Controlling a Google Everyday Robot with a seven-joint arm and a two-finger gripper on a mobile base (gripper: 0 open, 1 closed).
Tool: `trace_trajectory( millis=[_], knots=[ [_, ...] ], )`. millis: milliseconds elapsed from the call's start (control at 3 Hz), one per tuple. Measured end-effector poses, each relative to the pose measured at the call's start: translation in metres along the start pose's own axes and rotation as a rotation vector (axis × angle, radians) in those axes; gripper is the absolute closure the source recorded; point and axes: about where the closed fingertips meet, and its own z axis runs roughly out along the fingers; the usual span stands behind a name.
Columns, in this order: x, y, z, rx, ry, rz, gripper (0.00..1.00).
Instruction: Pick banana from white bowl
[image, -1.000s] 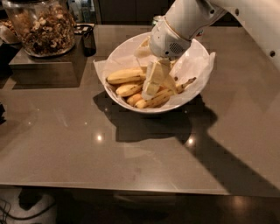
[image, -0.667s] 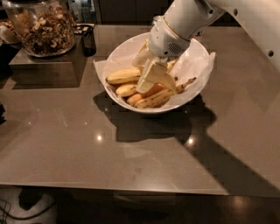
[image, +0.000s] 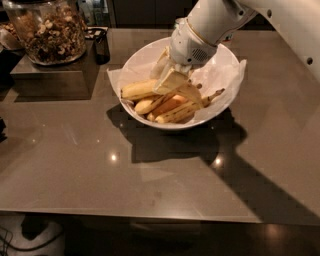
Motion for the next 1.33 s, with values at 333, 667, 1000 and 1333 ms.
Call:
trace_trajectory(
  millis=[333, 667, 1000, 1333],
  knots=[
    [0.000, 0.000, 0.000, 0.000, 0.000, 0.000, 1.00],
    [-0.002, -0.001, -0.002, 0.007, -0.006, -0.006, 1.00],
    [-0.008, -0.002, -0.026, 0.047, -0.034, -0.016, 1.00],
    [-0.019, 0.004, -0.069, 0.107, -0.055, -0.043, 1.00]
  ],
)
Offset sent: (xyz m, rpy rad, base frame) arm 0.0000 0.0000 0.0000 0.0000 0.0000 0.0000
